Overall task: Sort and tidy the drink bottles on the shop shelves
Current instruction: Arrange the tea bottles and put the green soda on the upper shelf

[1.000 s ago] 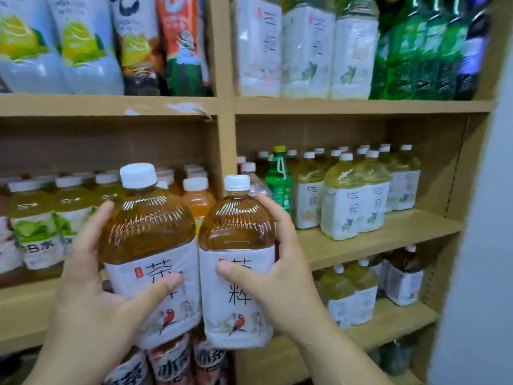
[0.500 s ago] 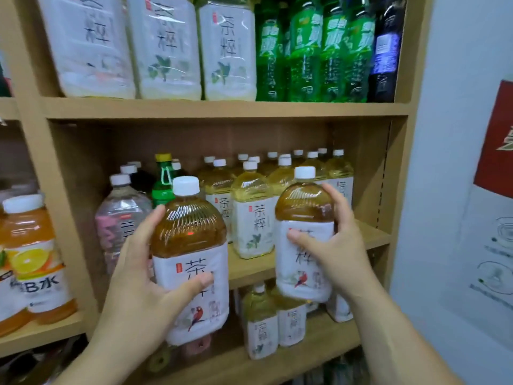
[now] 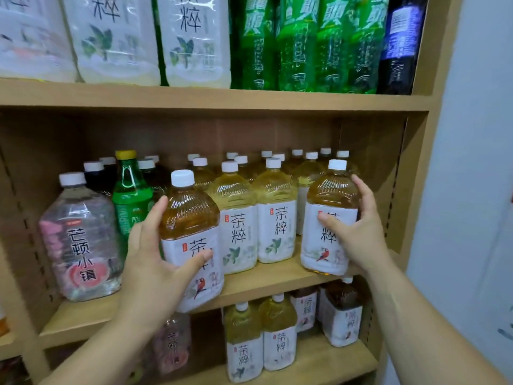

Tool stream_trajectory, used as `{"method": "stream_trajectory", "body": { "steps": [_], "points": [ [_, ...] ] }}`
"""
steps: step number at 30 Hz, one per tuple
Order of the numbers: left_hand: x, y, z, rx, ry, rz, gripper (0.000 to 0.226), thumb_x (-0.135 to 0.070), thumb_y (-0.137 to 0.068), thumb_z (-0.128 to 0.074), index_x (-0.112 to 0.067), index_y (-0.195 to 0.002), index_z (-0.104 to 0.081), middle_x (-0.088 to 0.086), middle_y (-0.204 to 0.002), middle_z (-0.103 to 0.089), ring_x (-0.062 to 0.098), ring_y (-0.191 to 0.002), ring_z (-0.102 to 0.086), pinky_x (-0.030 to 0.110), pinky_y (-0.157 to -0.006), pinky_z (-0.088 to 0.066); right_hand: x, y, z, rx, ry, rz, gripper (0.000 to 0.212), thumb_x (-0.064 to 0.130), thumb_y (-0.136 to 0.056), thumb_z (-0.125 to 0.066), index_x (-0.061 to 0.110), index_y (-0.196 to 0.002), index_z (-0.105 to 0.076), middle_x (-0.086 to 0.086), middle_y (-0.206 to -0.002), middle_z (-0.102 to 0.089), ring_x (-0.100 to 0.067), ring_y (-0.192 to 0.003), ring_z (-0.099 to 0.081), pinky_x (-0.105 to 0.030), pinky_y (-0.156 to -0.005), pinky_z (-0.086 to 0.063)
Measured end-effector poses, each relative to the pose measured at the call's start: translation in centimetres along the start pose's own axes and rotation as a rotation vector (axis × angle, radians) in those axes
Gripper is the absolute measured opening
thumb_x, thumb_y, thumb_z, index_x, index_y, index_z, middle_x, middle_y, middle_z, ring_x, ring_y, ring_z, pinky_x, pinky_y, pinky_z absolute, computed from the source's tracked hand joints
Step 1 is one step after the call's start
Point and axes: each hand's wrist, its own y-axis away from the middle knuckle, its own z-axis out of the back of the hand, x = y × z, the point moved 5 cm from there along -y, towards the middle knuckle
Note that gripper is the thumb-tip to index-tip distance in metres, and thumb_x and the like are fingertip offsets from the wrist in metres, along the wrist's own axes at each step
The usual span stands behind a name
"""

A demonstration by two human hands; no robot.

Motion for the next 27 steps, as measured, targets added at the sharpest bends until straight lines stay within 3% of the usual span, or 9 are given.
{"method": "stream_trajectory", "body": {
  "steps": [3,7,11,13,16,20,22,25,27],
  "points": [
    [0.8,-0.8,-0.7,0.004,-0.049,0.052,0.112,-0.026,-0.072,-0.09,-0.047,-0.156,-0.019,-0.011,-0.134,-0.038,-0.015,-0.107,-0.034,0.012,-0.092,-0.035,-0.9,-0.8,-1.2,0.072,0.02,0.01,0.091,0.017,-0.08,-0.086,0.058,-0.143,-0.035,0.011,-0.138,-0.057,-0.007,-0.116,-0.065,-0.03,-0.088,-0.06],
    [1.6,-1.8,-1.0,0.028,-0.144,0.073,0.115,-0.033,-0.073,-0.089,-0.048,-0.157,-0.011,0.003,-0.138,-0.042,0.004,-0.109,-0.043,0.031,-0.094,-0.042,-1.6,-1.4,-1.5,0.091,0.048,-0.027,0.092,0.02,-0.084,-0.082,0.073,-0.134,-0.025,0.008,-0.139,-0.056,-0.008,-0.115,-0.066,-0.02,-0.077,-0.06],
    [1.9,-2.1,-1.3,0.066,-0.236,0.035,0.117,-0.039,-0.075,-0.086,-0.042,-0.158,-0.004,0.01,-0.145,-0.04,0.017,-0.117,-0.051,0.04,-0.094,-0.048,-2.1,-1.6,-1.6,0.057,0.123,-0.052,0.093,0.022,-0.089,-0.077,0.055,-0.152,-0.017,0.004,-0.139,-0.058,-0.008,-0.115,-0.064,-0.012,-0.07,-0.055],
    [2.3,-2.4,-1.4,0.089,-0.241,0.035,0.117,-0.04,-0.076,-0.084,-0.041,-0.158,0.0,0.012,-0.148,-0.038,0.023,-0.119,-0.055,0.037,-0.091,-0.047,-2.5,-1.5,-1.7,0.033,0.152,-0.071,0.093,0.029,-0.091,-0.074,0.052,-0.156,-0.012,0.007,-0.14,-0.057,-0.008,-0.118,-0.062,-0.016,-0.079,-0.053],
    [2.8,-2.8,-1.5,0.125,-0.216,0.02,0.118,-0.042,-0.078,-0.082,-0.042,-0.157,0.005,0.011,-0.148,-0.037,0.019,-0.118,-0.054,0.033,-0.094,-0.045,-3.0,-0.8,-1.4,-0.011,0.163,-0.074,0.087,0.035,-0.093,-0.07,0.053,-0.156,-0.013,0.014,-0.137,-0.059,-0.005,-0.119,-0.061,-0.033,-0.097,-0.053],
    [2.7,-2.7,-1.8,0.188,-0.23,-0.014,0.117,-0.046,-0.084,-0.075,-0.044,-0.154,0.019,0.005,-0.151,-0.032,0.006,-0.12,-0.043,0.025,-0.098,-0.039,-2.6,0.1,-1.7,-0.069,0.21,-0.067,0.076,0.037,-0.094,-0.069,0.048,-0.155,-0.024,0.007,-0.14,-0.058,-0.016,-0.128,-0.057,-0.043,-0.102,-0.051],
    [2.6,-2.6,-1.5,0.211,-0.25,-0.008,0.116,-0.05,-0.087,-0.071,-0.043,-0.153,0.024,0.001,-0.154,-0.029,0.004,-0.124,-0.041,0.024,-0.099,-0.038,-1.8,0.8,-2.0,-0.176,0.304,-0.094,0.079,0.044,-0.092,-0.07,0.047,-0.155,-0.024,-0.001,-0.15,-0.049,-0.026,-0.14,-0.045,-0.054,-0.112,-0.04],
    [2.3,-2.0,0.2,0.247,-0.334,-0.037,0.108,-0.053,-0.091,-0.065,-0.039,-0.156,0.02,-0.006,-0.162,-0.02,0.011,-0.145,-0.03,0.03,-0.113,-0.033,1.2,2.7,-3.3,-0.333,0.448,-0.081,0.084,0.04,-0.093,-0.069,0.032,-0.16,-0.018,-0.011,-0.161,-0.029,-0.033,-0.15,-0.023,-0.052,-0.116,-0.027],
    [1.9,-1.3,2.5,0.218,-0.397,-0.088,0.095,-0.053,-0.093,-0.06,-0.035,-0.161,0.004,-0.007,-0.162,-0.022,0.012,-0.147,-0.026,0.032,-0.117,-0.028,4.6,3.9,-5.6,-0.343,0.483,0.077,0.076,0.043,-0.094,-0.065,0.027,-0.157,-0.026,-0.01,-0.158,-0.031,-0.03,-0.147,-0.024,-0.046,-0.115,-0.025]
  ]
}}
